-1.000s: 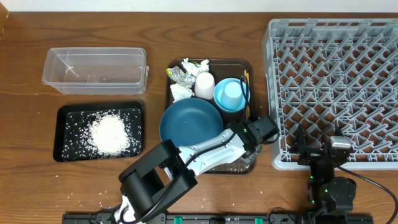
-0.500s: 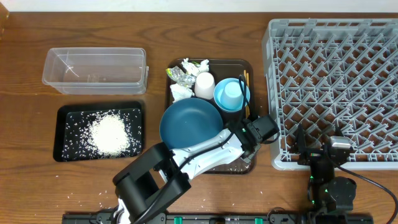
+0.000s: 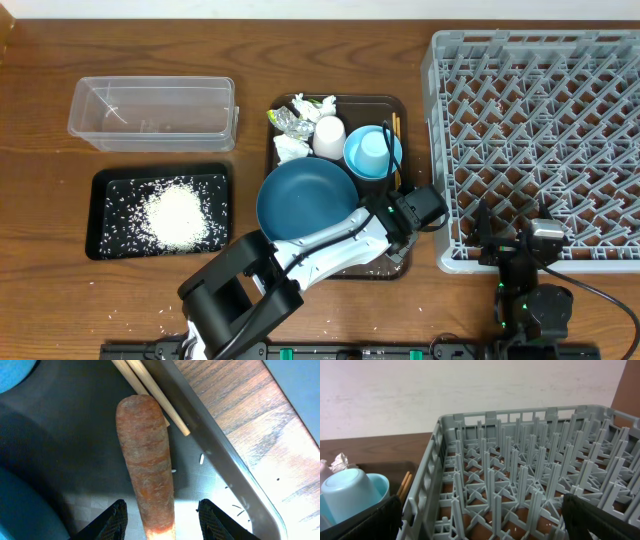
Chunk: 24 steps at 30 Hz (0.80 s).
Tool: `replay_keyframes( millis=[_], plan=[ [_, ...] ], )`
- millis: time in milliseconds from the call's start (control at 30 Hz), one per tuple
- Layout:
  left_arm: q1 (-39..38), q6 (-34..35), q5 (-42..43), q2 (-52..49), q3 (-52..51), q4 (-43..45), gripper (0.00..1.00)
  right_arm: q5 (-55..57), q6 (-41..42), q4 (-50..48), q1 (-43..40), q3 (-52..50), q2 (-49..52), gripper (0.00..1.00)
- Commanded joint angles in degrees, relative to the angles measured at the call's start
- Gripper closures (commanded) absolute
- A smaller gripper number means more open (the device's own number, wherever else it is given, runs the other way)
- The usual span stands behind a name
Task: Sort waste into correct bins and load items into the dishwasher rack
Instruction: 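Lower the left gripper and grasp the orange carrot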
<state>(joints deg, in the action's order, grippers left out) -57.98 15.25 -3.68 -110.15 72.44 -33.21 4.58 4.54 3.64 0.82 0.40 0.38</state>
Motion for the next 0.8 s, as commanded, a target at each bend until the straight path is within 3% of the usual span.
replay_keyframes(
  millis=[0,767],
  plan=[
    [-0.1,0.5,0.5,-0.9,-0.8,-0.1,0.52,0.6,-0.1,0.2,-0.8,-0.1,0.2,0.01],
    [-0.1,2.0,1.9,-2.1,-3.7,2.7,0.52,0.6,-0.1,0.2,-0.8,-0.1,0.2,0.01]
  ],
)
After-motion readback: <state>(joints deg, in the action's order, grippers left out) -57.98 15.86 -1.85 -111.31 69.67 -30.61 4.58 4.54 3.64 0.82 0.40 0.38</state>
